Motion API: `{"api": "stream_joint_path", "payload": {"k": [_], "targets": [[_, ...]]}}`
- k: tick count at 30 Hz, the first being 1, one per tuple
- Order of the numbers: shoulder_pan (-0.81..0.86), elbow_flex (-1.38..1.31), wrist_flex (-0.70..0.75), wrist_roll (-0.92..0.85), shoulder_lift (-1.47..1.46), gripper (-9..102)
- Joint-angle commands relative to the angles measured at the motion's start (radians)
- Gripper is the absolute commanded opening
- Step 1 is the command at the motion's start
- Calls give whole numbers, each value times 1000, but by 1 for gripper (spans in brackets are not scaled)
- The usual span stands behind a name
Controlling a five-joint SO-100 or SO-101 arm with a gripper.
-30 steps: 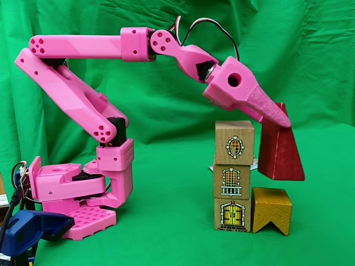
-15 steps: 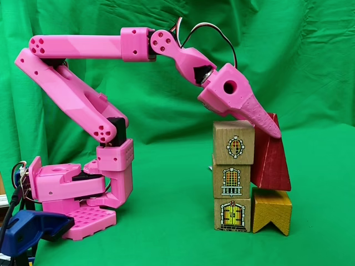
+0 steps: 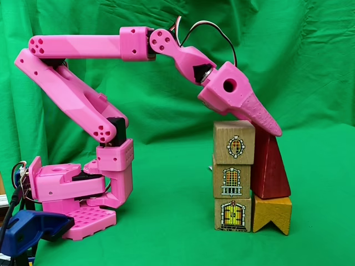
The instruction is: Grasp some building blocks and build the house on the picture.
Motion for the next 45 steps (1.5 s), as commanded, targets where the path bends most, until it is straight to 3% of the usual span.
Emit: {"api": "stream_joint_path", "payload": {"k": [1,31,45], "targets": [[5,-21,5,2,5,34],[-9,9,8,-8,330,34],[-207,250,-5,-11,617,34]]}}
